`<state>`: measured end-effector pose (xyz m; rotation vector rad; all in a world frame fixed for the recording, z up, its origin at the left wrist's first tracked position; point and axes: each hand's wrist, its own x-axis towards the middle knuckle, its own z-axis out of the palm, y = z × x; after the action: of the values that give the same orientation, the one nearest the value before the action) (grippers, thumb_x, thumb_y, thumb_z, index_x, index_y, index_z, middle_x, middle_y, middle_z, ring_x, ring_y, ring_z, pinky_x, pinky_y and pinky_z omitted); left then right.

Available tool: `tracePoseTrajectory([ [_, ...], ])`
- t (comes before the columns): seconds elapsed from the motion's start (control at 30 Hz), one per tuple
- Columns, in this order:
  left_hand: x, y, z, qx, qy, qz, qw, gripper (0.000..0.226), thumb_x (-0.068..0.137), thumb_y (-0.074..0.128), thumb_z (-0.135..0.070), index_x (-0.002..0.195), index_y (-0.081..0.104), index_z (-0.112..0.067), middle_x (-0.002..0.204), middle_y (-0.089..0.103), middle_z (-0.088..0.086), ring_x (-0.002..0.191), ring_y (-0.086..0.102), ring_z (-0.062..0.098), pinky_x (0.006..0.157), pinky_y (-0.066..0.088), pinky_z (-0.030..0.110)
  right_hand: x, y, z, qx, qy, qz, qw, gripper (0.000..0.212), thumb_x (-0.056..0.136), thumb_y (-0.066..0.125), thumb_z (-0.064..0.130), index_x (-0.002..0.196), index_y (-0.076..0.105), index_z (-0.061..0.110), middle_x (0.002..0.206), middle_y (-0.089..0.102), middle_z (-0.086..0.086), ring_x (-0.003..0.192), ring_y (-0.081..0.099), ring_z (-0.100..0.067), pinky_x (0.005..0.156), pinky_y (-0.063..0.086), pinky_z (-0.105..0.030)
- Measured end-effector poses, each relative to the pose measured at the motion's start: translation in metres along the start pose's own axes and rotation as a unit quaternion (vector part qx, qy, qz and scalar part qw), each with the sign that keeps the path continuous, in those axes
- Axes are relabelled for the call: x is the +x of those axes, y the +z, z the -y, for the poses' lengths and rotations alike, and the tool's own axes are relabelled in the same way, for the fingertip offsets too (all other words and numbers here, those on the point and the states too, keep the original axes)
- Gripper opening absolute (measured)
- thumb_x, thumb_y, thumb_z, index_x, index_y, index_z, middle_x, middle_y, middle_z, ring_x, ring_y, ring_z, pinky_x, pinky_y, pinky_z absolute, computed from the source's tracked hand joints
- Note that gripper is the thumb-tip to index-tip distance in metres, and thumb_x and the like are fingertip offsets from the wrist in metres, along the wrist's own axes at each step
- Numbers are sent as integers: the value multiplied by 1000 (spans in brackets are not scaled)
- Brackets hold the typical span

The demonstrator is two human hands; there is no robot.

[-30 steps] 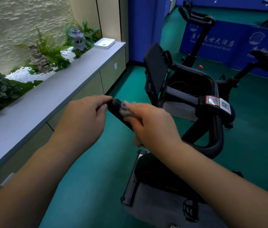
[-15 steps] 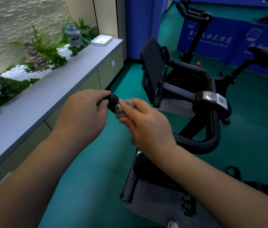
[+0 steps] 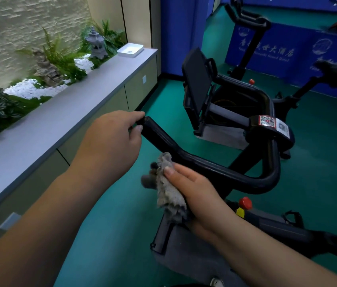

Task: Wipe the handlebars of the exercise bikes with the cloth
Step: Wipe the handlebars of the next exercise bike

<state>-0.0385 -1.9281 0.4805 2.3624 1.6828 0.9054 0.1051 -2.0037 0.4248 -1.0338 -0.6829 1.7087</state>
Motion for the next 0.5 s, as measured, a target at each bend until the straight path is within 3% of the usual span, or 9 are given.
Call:
tracePoseTrajectory([
  [0.1, -1, 2, 2, 2, 4, -2, 1000, 35, 90, 54, -15, 125, 60, -16, 116, 65, 3, 106, 58, 22, 91, 42, 31, 18, 7, -5, 177, 78, 26, 981, 33, 91, 49, 27, 115, 60, 6, 91, 73, -8, 61, 68, -8, 52, 51, -17],
  [0.2, -1, 3, 2, 5, 8, -5, 1000, 36, 90, 55, -15, 126, 59, -16, 118, 64, 3, 107, 58, 21, 92, 42, 31, 36, 21, -1, 272, 89, 15, 958, 31, 95, 45, 32, 84, 63, 10, 57, 65, 0, 45, 60, -7, 44, 47, -17],
  [0.27, -1, 3, 2, 9, 13, -6, 1000, 37, 90, 55, -15, 127, 59, -16, 118, 64, 3, 107, 58, 21, 91, 43, 30, 44, 27, 0, 294, 82, 8, 952, 32, 87, 53, 35, 70, 66, 11, 56, 62, 0, 43, 57, -7, 45, 47, -17],
  [0.4, -1, 6, 6, 26, 22, -13, 999, 36, 89, 55, -14, 124, 60, -15, 118, 65, 3, 108, 56, 24, 91, 40, 32, 43, 10, -8, 303, 74, -7, 950, 24, 53, 72, 34, 62, 70, 12, 61, 55, 0, 41, 51, -6, 45, 44, -16],
  [0.5, -3, 12, 7, 52, 57, -35, 996, 33, 87, 56, -14, 120, 62, -11, 118, 63, 5, 109, 52, 30, 95, 35, 34, 32, -13, -16, 286, 77, -43, 954, 24, 68, 63, 33, 61, 72, 12, 56, 52, 1, 42, 46, -6, 44, 39, -15],
])
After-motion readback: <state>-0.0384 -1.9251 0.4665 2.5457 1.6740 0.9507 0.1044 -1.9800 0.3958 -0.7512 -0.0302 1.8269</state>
